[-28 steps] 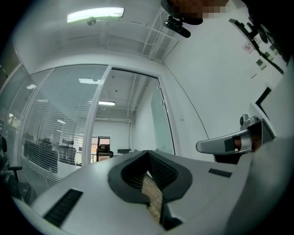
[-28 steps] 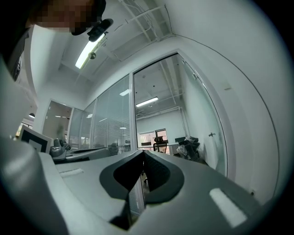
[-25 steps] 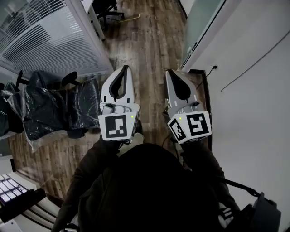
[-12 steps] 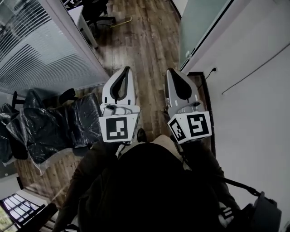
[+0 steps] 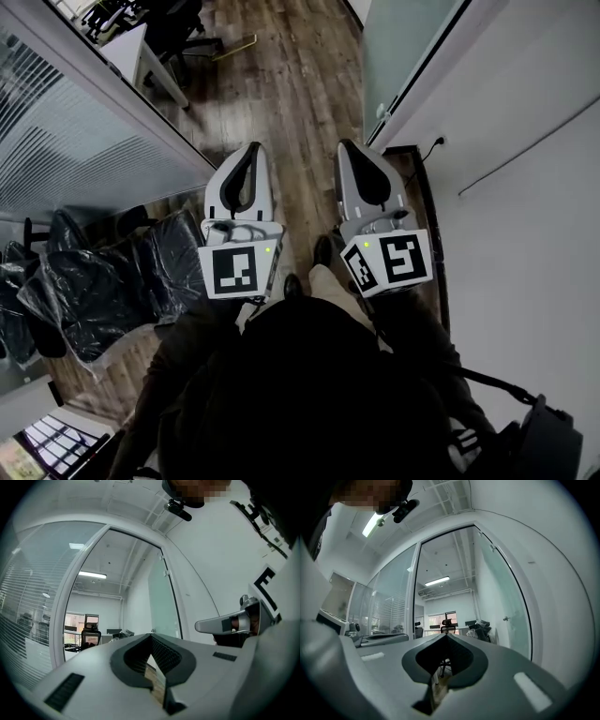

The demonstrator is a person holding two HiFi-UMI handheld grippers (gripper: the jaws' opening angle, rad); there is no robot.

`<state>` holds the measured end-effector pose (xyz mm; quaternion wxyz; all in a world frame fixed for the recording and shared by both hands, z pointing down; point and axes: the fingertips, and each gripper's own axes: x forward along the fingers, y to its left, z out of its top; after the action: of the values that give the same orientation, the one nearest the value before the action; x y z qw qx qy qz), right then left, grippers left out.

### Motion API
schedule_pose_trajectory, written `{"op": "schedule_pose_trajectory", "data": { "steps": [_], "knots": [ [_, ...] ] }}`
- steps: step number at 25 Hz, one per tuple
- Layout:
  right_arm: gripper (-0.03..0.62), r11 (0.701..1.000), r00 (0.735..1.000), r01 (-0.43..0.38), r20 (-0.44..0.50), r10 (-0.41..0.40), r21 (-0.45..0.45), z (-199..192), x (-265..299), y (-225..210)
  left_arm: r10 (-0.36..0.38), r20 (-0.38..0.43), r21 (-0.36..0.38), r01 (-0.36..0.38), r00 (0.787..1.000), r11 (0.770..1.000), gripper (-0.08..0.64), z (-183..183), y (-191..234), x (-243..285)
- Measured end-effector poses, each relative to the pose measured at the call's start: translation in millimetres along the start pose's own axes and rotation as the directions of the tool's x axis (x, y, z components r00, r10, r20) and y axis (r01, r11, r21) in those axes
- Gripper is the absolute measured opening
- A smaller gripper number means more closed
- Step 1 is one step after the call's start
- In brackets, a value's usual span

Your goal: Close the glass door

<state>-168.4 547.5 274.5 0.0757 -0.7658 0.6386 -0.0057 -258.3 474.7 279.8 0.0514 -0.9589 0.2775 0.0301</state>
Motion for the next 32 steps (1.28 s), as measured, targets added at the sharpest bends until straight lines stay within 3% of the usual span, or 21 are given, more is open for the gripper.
{"op": "schedule_pose_trajectory", "data": {
  "steps": [19, 25, 32],
  "knots": [
    [0.002, 0.996, 0.996, -0.081, -0.022, 0.081, 0.038, 10, 139, -146, 0.091, -0.007, 0.002, -0.091, 0.996, 0.996, -0.003, -4, -1, 196],
    [0.002, 0.997, 0.997, -0.072, -0.034, 0.073, 0.027, -9, 200, -157, 0.097, -0.004, -0.015, -0.097, 0.995, 0.995, -0.003, -27, 41, 240],
    [0.002, 0.997, 0.996, -0.076, -0.04, 0.076, 0.007, -16, 307, -172, 0.071, 0.0, -0.004, -0.071, 0.997, 0.997, -0.003, -39, 106, 329]
  ]
}}
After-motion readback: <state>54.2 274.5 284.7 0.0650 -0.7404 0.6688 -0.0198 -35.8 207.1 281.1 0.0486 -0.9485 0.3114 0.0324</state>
